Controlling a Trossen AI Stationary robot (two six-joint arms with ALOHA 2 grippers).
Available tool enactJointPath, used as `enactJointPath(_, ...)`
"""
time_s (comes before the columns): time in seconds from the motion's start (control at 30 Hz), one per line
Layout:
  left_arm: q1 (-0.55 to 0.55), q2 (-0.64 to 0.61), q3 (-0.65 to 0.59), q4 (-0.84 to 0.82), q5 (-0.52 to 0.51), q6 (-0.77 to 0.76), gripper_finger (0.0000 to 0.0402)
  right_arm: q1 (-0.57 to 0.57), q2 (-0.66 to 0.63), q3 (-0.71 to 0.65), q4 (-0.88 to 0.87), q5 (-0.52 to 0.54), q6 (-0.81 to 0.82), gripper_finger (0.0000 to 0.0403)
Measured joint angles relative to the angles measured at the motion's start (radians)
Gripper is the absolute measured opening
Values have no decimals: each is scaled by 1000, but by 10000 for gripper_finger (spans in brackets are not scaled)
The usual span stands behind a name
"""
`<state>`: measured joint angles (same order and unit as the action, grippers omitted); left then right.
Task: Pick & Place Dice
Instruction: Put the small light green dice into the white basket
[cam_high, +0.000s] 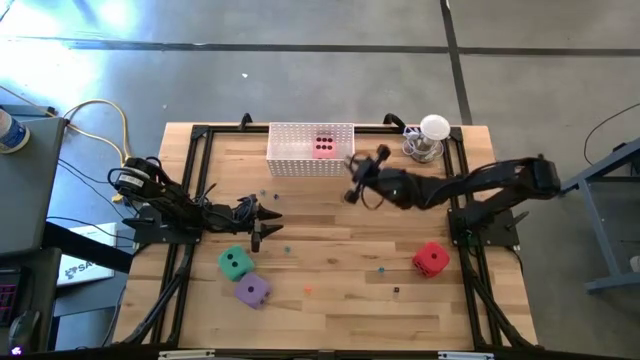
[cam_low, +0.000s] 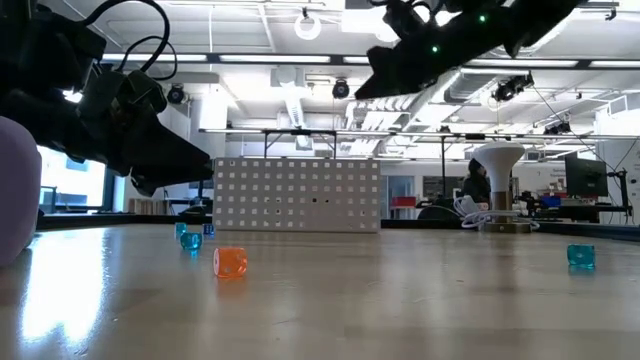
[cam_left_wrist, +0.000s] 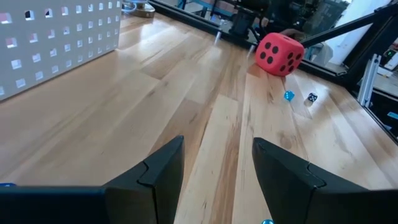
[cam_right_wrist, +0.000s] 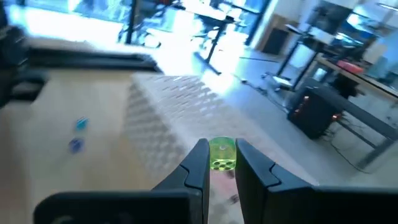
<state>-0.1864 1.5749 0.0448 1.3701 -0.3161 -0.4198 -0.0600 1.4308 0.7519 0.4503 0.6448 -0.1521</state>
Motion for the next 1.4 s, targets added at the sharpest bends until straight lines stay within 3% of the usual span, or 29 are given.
enactJointPath(0.1,0,0,0,2,0,0,183,-85,-3,19,-41,-58,52,37)
enactJointPath(0.23,0,0,1,3,0,-4,183,-199,35,77,-158,-235,162,37)
enactJointPath(0.33,0,0,1,3,0,-5,183,-244,63,90,-223,-235,178,37)
enactJointPath(0.8,1,0,1,-6,-2,0,183,-314,195,100,-185,-335,212,49)
enactJointPath(1.03,1,0,1,-8,-2,0,183,-327,210,100,-169,-324,202,55)
enactJointPath(1.4,1,0,1,-8,-2,1,183,-325,210,100,-145,-330,202,171)
